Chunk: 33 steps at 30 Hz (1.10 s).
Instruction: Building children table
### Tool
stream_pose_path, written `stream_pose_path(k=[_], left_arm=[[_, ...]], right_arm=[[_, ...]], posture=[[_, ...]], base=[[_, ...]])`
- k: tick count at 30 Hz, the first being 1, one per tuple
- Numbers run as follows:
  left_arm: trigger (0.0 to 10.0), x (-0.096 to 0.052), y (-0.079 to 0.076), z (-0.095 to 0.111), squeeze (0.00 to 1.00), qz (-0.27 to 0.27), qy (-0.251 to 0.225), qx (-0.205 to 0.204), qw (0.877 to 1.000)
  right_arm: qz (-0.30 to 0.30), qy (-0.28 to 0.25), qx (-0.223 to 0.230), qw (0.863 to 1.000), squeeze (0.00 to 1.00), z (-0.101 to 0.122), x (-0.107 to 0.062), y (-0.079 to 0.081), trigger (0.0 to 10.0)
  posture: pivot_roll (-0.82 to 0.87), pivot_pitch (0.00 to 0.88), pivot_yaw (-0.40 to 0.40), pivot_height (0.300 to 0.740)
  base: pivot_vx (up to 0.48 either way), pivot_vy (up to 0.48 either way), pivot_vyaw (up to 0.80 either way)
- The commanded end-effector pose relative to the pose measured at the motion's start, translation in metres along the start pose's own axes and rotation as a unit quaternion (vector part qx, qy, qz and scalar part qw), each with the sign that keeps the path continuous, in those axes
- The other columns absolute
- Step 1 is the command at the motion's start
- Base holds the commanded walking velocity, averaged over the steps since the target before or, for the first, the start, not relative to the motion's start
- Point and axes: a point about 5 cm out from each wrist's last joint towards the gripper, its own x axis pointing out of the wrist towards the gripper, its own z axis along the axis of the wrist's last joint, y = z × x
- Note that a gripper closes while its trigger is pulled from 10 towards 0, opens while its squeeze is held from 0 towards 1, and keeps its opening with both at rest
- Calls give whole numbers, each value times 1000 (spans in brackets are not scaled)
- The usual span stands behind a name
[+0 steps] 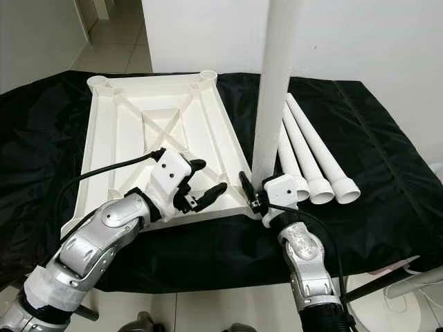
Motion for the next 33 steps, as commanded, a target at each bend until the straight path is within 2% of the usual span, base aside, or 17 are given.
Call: stream_pose_path(k=[1, 7, 12, 17, 33], left_arm=[[10000, 0, -2, 3, 0, -33, 0, 5, 999], [10000, 0, -2, 4, 0, -31, -1, 5, 999], [10000, 0, -1, 5, 0, -29, -2, 7, 1000], [10000, 0, -1, 6, 0, -30, -3, 8, 1000], [10000, 0, -1, 7, 0, -34, -4, 10, 999]], right_arm=[[25, 63, 24, 997, 0, -26, -10, 9, 10000], [32, 60, 35, 997, 0, -27, -11, 11, 10000], [13, 64, 91, 994, 0, -33, -11, 11, 10000], [-3, 75, 115, 991, 0, -37, -10, 12, 10000], [-28, 101, 162, 981, 0, -43, -8, 9, 10000]], posture=[[-73, 25, -2, 740], [-67, 20, -2, 740], [-64, 16, -3, 740], [-65, 10, 0, 740], [-64, 5, -1, 740]], base=[[0, 0, 0], [0, 0, 0], [0, 0, 0], [0, 0, 0], [0, 0, 0]])
